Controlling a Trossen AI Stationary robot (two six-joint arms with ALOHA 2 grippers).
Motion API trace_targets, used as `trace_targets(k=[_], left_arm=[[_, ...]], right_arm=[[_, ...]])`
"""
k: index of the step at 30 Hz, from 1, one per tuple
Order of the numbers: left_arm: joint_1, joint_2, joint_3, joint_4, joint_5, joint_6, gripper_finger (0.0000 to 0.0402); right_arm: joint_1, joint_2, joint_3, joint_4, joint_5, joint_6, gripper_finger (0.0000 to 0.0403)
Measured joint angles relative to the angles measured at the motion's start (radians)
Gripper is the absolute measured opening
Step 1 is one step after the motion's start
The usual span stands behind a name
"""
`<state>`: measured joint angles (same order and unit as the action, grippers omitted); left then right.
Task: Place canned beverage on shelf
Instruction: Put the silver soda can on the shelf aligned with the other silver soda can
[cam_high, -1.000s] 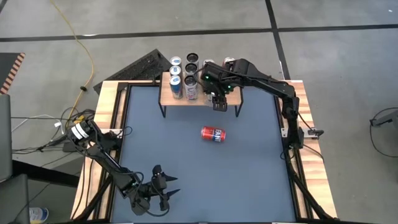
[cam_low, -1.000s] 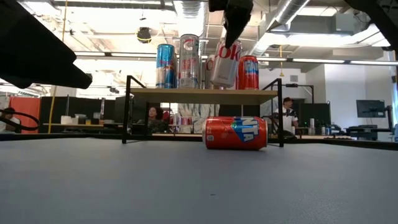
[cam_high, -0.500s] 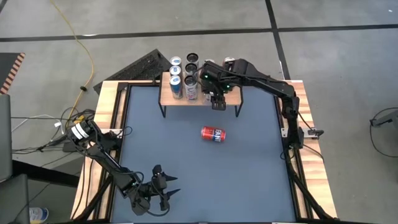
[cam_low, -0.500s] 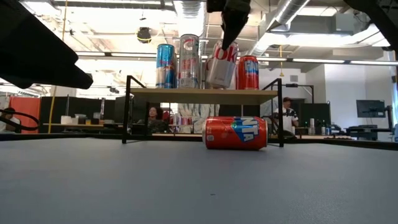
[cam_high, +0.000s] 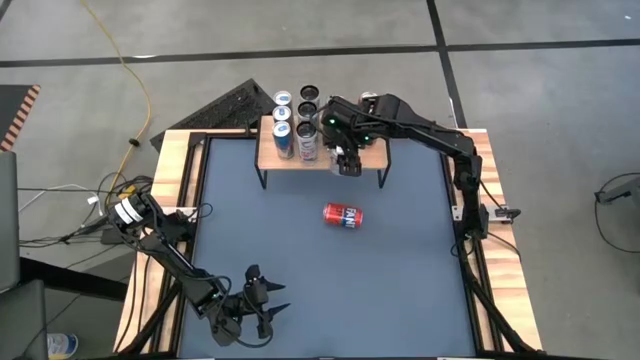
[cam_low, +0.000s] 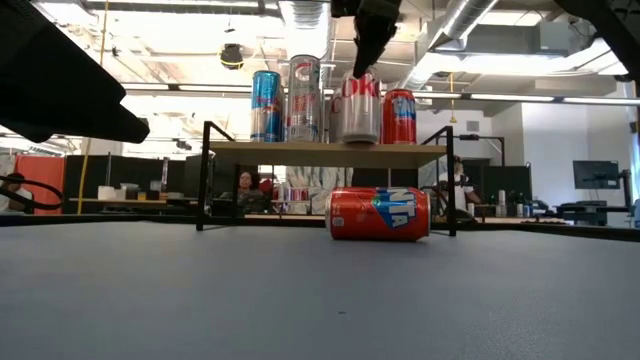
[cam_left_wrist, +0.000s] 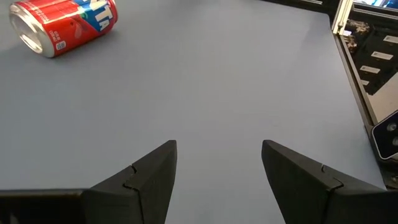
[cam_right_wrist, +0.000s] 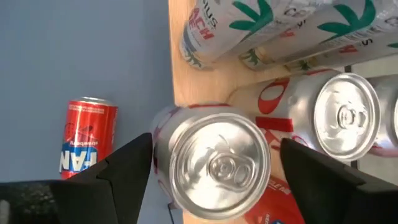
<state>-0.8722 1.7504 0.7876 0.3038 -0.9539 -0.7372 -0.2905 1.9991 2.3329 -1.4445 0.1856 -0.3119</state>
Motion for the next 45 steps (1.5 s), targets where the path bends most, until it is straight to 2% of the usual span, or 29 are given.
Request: trace_targets(k=[4,7,19,28,32,39,45], left_arm=[[0.0,0.0,0.0,0.0,0.0,0.0,0.0225],[0.0,0.0,0.0,0.0,0.0,0.0,0.0225],[0.0,0.0,0.0,0.0,0.0,-0.005,0.0225],[0.0,0.0,0.0,0.0,0.001,-0.005,0.0225],[0.0,0.0,0.0,0.0,0.001,-0.005,0.0225],[0.0,0.0,0.0,0.0,-0.002,-0.005,0.0225],[0.0,0.0,0.0,-0.003,-0.001,0.0,0.0225]], right_arm=[[0.0,0.0,0.0,0.022,0.007,-0.001,0.0334],[0.001,0.0,0.0,0.04,0.055,-0.003,0.033],[0.0,0.0,0.0,0.052,0.065,-0.013,0.0325],[0.003,0.001,0.0,0.071,0.142,-0.038,0.0325],[0.006,0.001,0.0,0.073,0.138,-0.037,0.0325],[0.047,-0.005,0.023,0.082,0.128,-0.037,0.0325],[0.114,-0.09,0.021,-0.004,0.13,0.013,0.0317]])
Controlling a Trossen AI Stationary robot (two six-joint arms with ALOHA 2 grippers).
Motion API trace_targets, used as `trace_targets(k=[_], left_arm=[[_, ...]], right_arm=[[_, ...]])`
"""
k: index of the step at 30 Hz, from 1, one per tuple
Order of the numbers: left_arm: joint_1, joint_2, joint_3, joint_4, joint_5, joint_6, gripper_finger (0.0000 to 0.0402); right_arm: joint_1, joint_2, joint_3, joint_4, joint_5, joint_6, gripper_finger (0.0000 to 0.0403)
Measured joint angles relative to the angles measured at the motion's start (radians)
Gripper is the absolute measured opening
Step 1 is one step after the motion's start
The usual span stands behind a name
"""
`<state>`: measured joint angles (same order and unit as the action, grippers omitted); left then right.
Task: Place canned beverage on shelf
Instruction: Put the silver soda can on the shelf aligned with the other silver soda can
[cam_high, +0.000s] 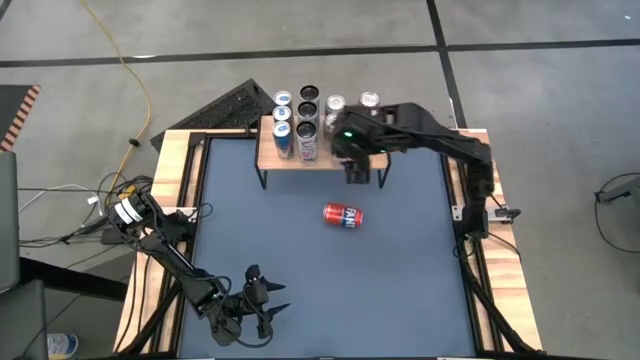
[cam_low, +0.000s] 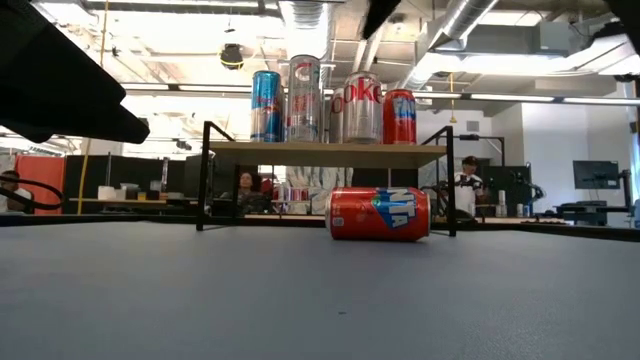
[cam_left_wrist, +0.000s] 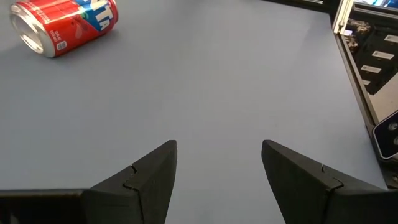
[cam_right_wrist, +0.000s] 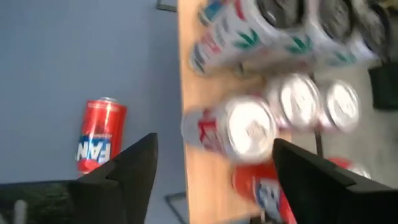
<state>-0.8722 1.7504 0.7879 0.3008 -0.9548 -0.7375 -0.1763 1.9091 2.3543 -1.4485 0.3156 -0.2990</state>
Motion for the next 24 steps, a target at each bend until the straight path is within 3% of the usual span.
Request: trace_targets(k=[5,10,17,22,24], left_arm=[[0.0,0.0,0.0,0.002,0.0,0.01,0.0225],[0.0,0.0,0.0,0.005,0.001,0.01,0.0225],[-0.001,0.0,0.0,0.005,0.001,-0.01,0.0225],[-0.001,0.0,0.0,0.006,0.001,-0.017,0.0225],[-0.001,0.0,0.0,0.005,-0.002,-0.017,0.0225]], right_arm=[[-0.002,-0.096,-0.046,-0.094,0.021,0.124,0.0263],[-0.051,-0.262,-0.321,-0.002,0.02,0.194,0.0209],[-0.106,-0.607,-1.036,0.696,0.021,0.146,0.01],[-0.125,-0.713,-1.307,0.996,0.001,0.18,0.002],[-0.128,-0.719,-1.378,1.077,-0.003,0.187,0.0006]])
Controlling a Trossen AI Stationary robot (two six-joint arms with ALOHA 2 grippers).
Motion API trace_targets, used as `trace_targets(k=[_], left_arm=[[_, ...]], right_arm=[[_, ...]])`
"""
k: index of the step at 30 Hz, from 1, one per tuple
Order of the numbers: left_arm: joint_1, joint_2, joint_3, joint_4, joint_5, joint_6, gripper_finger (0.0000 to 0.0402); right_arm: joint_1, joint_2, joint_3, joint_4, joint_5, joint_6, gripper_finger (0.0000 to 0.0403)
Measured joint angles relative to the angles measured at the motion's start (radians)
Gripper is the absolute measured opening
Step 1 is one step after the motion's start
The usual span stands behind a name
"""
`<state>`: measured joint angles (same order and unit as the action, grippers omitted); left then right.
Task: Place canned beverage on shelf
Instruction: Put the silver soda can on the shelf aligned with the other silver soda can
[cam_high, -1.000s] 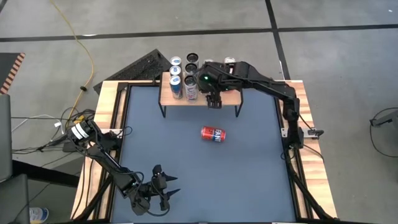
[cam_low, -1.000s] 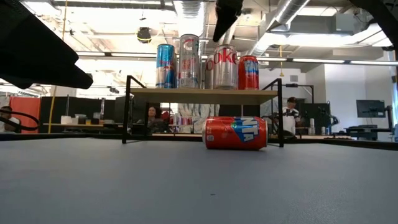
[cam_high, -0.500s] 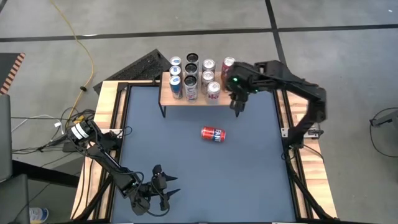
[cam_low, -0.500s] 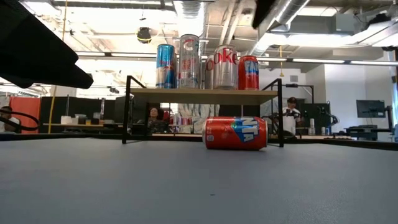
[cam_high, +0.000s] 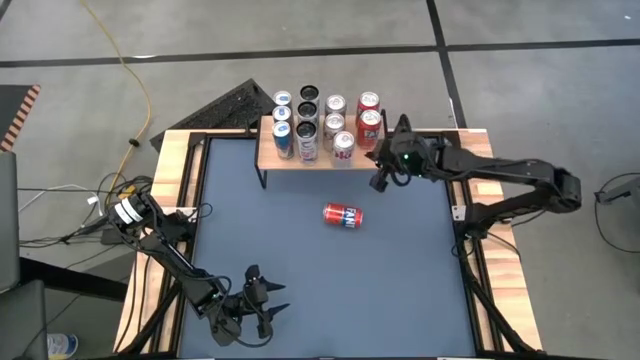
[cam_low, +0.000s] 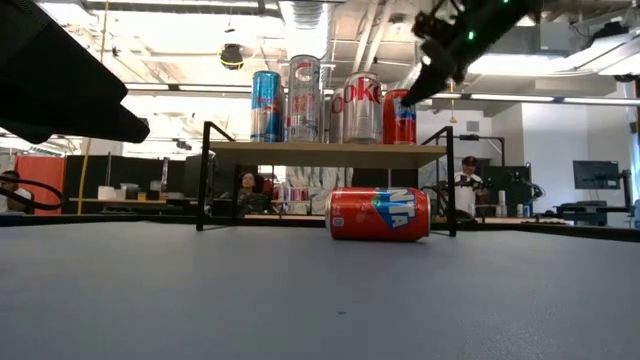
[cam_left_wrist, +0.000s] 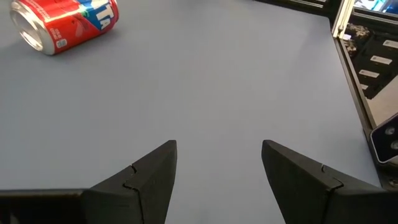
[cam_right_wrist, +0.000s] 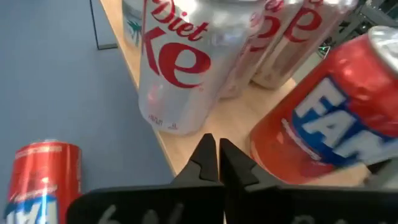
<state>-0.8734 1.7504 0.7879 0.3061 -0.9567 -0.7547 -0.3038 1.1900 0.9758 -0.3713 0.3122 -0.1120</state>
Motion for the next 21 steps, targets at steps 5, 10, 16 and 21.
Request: trace_targets(k=[5,10,16,21], left_arm=[[0.0,0.0,0.0,0.0,-0.011,-0.001,0.0225],[0.0,0.0,0.0,0.0,-0.012,-0.002,0.0225],[0.0,0.0,0.0,0.0,-0.014,-0.01,0.0225],[0.0,0.0,0.0,-0.001,-0.04,-0.01,0.0225]], right_arm=[[0.0,0.054,-0.054,0.134,-0.007,0.007,0.0011],[-0.001,0.113,-0.055,0.19,-0.01,-0.019,0.0001],[-0.029,0.125,-0.055,0.221,-0.01,-0.044,0.0],[-0.056,0.125,-0.055,0.267,-0.059,-0.046,0.0]])
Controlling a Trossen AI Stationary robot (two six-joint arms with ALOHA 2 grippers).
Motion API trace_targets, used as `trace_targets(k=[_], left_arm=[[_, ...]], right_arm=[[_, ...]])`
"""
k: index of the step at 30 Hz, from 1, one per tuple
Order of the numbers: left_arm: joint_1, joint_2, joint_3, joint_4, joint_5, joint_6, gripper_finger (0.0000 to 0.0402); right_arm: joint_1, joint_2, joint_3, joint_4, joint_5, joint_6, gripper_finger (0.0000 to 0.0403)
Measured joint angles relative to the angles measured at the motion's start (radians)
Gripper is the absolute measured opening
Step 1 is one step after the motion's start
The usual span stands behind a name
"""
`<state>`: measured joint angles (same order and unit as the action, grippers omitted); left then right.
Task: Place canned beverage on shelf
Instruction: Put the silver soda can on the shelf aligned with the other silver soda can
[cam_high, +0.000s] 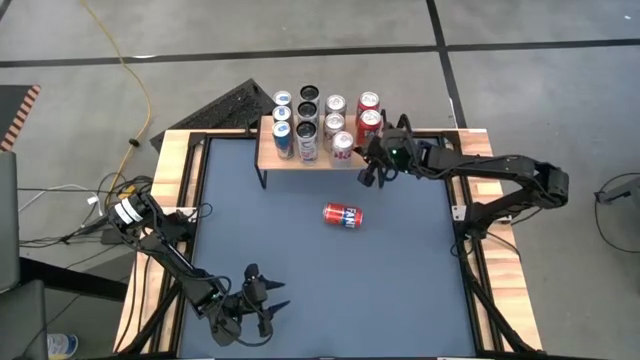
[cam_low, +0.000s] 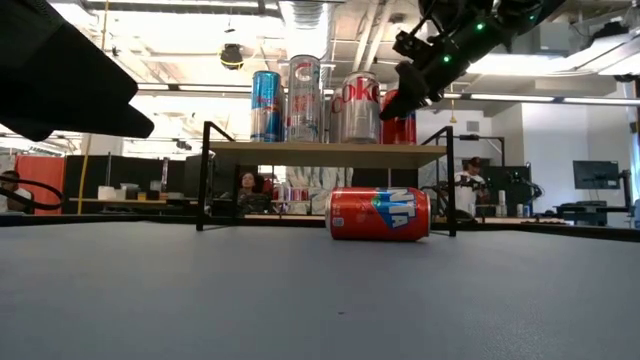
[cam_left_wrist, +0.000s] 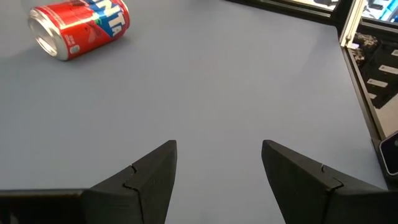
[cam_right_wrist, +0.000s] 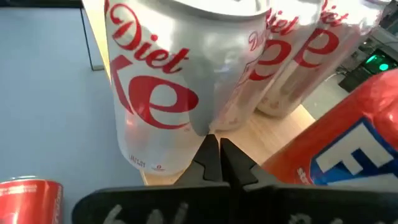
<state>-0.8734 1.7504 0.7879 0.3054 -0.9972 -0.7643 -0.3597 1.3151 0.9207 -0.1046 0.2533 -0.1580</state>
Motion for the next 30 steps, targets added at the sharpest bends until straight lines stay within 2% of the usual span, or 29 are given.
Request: trace_targets(k=[9,14,18,21,30], left_arm=[[0.001,0.0,0.0,0.0,-0.009,-0.005,0.0225],[0.001,0.0,0.0,0.0,-0.009,-0.006,0.0225],[0.001,0.0,0.0,0.0,-0.006,-0.008,0.0225],[0.001,0.0,0.0,0.0,-0.002,-0.008,0.0225],[0.003,0.0,0.0,0.0,-0.009,0.0,0.0225]], right_arm=[[-0.018,0.066,0.002,0.072,-0.047,0.0,0.0],[-0.018,0.113,0.03,0.054,-0.046,0.0,0.0],[-0.013,0.111,0.062,0.051,-0.03,0.001,0.0],[-0.002,0.08,0.09,-0.019,-0.004,0.026,0.0],[0.102,0.042,0.098,-0.068,0.014,0.064,0.0]])
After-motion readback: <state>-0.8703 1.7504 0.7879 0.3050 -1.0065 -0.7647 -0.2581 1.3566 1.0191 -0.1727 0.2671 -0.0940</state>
